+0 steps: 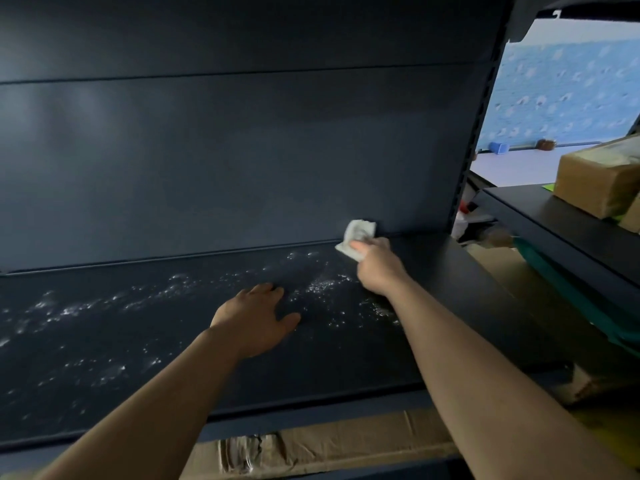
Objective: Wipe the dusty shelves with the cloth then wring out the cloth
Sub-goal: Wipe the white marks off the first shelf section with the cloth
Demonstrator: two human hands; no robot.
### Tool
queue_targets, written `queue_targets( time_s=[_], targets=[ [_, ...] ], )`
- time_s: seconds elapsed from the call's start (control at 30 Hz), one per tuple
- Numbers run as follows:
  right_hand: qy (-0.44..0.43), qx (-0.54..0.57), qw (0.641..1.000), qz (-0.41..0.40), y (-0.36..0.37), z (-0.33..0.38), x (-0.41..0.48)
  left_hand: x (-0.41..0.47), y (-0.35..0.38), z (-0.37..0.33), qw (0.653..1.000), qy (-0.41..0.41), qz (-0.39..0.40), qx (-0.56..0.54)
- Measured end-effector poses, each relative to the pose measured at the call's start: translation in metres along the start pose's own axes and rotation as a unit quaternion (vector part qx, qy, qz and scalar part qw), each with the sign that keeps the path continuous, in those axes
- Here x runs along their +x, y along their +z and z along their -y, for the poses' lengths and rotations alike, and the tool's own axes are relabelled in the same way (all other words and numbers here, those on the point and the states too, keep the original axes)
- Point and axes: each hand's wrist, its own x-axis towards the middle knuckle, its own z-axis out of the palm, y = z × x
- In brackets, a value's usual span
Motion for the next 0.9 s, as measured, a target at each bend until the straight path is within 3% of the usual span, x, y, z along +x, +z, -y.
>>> queue_targets(
  time_s=[0.13,0.23,0.33,0.47,0.57,0.77,0.9],
  targets=[
    [-0.064,0.121,0.990,0.024,0.002,0.019,-0.021,-0.010,0.000,-0.001,1.000,-0.004,-0.021,-0.005],
    [-0.041,0.178,0.981,-0.070,-0.023,0.002,-0.034,-0.025,-0.001,-0.006,0.999,0.016,-0.036,0.002],
    [0.024,0.089,0.989,-0.119,-0.053,-0.046,-0.050,-0.044,0.000,-0.013,0.998,0.033,-0.049,0.005],
    [0.079,-0.010,0.993,-0.083,-0.057,-0.084,-0.085,-0.065,0.010,-0.017,0.998,0.036,-0.045,0.015],
    [0.062,-0.004,0.996,-0.066,-0.037,-0.059,-0.104,-0.076,0.017,-0.016,0.999,0.021,-0.039,0.002],
    [-0.054,0.077,0.995,-0.029,-0.015,-0.006,-0.135,-0.083,0.021,-0.020,0.998,0.013,-0.053,-0.015],
    [-0.008,0.058,0.988,-0.141,-0.054,-0.033,-0.146,-0.087,0.020,-0.016,0.998,0.010,-0.054,-0.013]
  ],
)
